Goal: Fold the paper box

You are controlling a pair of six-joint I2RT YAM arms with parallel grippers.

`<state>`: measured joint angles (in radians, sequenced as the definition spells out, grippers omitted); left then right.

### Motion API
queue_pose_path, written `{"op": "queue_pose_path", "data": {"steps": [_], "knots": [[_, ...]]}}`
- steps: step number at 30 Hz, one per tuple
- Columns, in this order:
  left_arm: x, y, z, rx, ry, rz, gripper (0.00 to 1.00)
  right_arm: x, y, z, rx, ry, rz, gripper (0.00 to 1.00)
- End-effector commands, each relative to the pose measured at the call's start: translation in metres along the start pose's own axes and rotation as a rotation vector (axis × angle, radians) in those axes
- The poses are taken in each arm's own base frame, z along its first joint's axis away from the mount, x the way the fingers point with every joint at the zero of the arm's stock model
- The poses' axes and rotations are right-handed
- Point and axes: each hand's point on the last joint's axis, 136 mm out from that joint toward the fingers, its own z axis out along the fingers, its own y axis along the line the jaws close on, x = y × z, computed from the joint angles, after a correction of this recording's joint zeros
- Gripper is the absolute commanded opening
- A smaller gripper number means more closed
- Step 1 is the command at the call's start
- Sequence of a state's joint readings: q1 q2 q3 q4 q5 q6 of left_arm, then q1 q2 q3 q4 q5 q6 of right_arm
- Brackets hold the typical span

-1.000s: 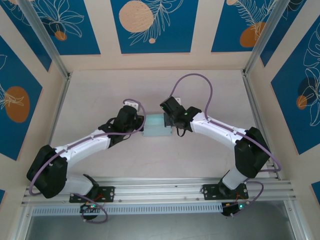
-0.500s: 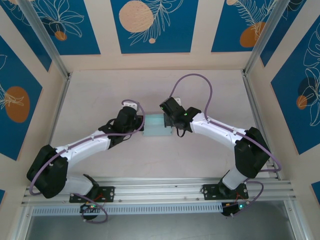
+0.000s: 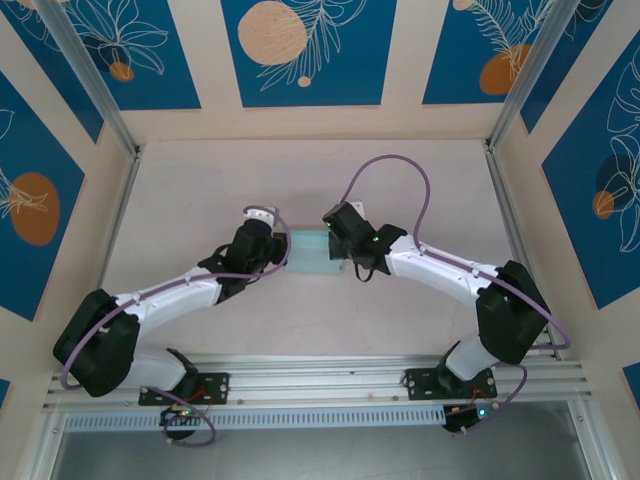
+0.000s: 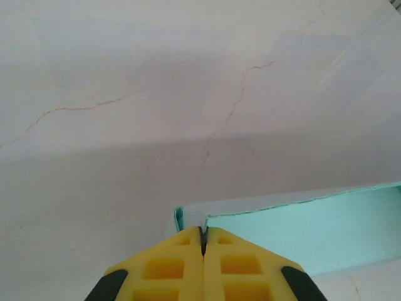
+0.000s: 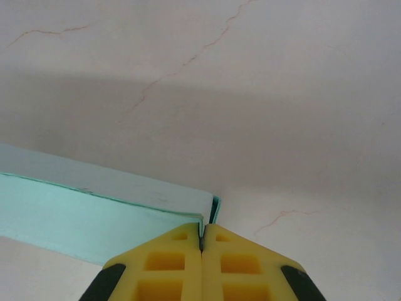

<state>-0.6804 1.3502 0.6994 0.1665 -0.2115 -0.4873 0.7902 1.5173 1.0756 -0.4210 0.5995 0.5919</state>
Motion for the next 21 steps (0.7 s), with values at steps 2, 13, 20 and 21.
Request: {"op": "queue_pose_path", "data": {"steps": [2, 13, 20, 21], "knots": [[0.042, -0.003, 0.004, 0.037, 0.108, 0.040, 0.00, 0.017, 0.013, -0.002, -0.074, 0.030, -0.001, 0.00], [0.060, 0.000, 0.008, 0.058, 0.111, 0.012, 0.00, 0.036, 0.023, 0.008, -0.061, 0.034, -0.031, 0.00], [0.067, 0.001, 0.011, 0.086, 0.074, 0.023, 0.00, 0.044, 0.026, 0.017, -0.053, -0.024, -0.067, 0.00], [0.069, 0.001, 0.012, 0.092, 0.069, 0.026, 0.00, 0.045, 0.025, 0.019, -0.051, -0.039, -0.074, 0.00]]}}
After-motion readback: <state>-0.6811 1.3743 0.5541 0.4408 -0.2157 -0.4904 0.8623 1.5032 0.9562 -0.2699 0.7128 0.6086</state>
